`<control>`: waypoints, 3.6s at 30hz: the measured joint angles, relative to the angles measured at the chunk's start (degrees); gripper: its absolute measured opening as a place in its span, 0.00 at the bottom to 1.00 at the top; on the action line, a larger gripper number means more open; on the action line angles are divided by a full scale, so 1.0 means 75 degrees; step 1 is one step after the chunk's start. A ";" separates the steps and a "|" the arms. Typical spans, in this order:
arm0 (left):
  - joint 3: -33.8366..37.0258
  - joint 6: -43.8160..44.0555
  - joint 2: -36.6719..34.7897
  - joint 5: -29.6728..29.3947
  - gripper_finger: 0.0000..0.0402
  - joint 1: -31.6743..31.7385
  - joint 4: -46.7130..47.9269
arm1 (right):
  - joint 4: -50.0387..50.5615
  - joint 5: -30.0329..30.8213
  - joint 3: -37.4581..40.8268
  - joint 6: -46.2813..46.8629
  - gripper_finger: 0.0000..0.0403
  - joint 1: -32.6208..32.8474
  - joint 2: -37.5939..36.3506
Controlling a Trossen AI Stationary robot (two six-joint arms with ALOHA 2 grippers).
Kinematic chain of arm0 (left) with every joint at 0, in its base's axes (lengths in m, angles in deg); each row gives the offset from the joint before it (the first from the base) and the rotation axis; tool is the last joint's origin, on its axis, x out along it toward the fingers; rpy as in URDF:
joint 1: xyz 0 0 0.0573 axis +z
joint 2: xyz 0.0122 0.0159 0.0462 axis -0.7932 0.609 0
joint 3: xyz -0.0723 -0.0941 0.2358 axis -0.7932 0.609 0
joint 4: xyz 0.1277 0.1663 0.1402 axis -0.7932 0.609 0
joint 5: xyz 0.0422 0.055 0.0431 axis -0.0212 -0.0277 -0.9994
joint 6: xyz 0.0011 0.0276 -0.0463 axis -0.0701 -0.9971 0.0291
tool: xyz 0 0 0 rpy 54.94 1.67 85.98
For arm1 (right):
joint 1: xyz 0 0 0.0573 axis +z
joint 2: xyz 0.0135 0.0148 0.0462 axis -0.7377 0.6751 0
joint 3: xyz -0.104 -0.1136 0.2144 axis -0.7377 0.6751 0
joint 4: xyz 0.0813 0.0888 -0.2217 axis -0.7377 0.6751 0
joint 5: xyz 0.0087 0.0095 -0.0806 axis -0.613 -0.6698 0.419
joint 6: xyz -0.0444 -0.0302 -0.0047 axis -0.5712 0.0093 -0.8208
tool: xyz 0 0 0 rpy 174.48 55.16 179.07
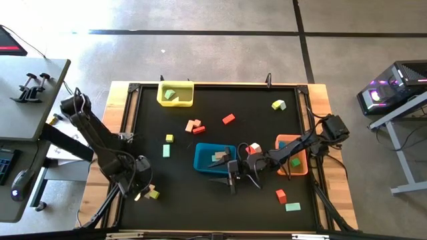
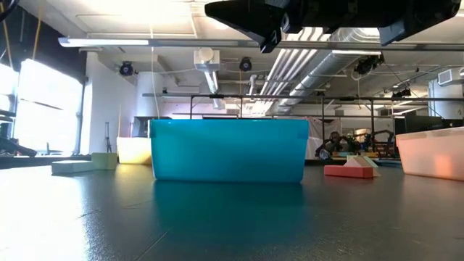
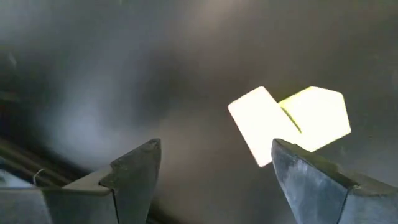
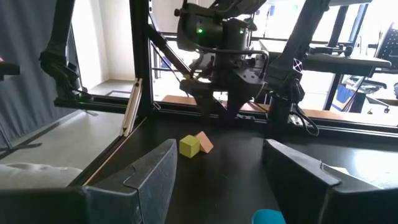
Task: Sort blocks by size
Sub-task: Put the pink triangular block into the yellow bin
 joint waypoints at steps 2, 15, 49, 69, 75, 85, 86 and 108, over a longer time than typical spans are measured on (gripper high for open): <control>0.0000 0.0388 0.0050 0.0202 0.73 0.0018 -0.0311 | 0.0000 0.0000 0.0000 0.0000 0.58 0.0000 0.0003; 0.0102 0.0826 0.0747 0.0314 0.73 0.0075 -0.0966 | 0.0154 -0.0003 0.0000 -0.0015 0.58 0.0000 0.0006; 0.0163 0.0933 0.0811 -0.0771 0.73 0.0626 -0.1368 | 0.0309 -0.0003 0.0000 0.0006 0.58 0.0000 0.0006; -0.0009 0.1207 0.0562 -0.1424 0.73 0.0623 0.0388 | 0.0317 -0.0003 0.0000 0.0128 0.58 0.0002 0.0006; -0.0009 0.1654 0.0704 -0.1723 0.73 0.0623 0.0401 | 0.0318 -0.0003 0.0000 0.0128 0.58 0.0000 0.0006; -0.0023 0.1556 0.1092 -0.1635 0.73 0.0623 -0.0365 | 0.0373 -0.0003 0.0000 0.0127 0.58 0.0001 0.0006; -0.0023 0.1555 0.1095 -0.1643 0.73 0.0623 -0.0373 | 0.0375 -0.0003 0.0000 0.0126 0.58 0.0001 0.0007; 0.0711 0.0892 0.1028 -0.1009 0.61 0.0896 -0.1536 | 0.0370 -0.0003 0.0000 0.0128 0.58 0.0003 0.0006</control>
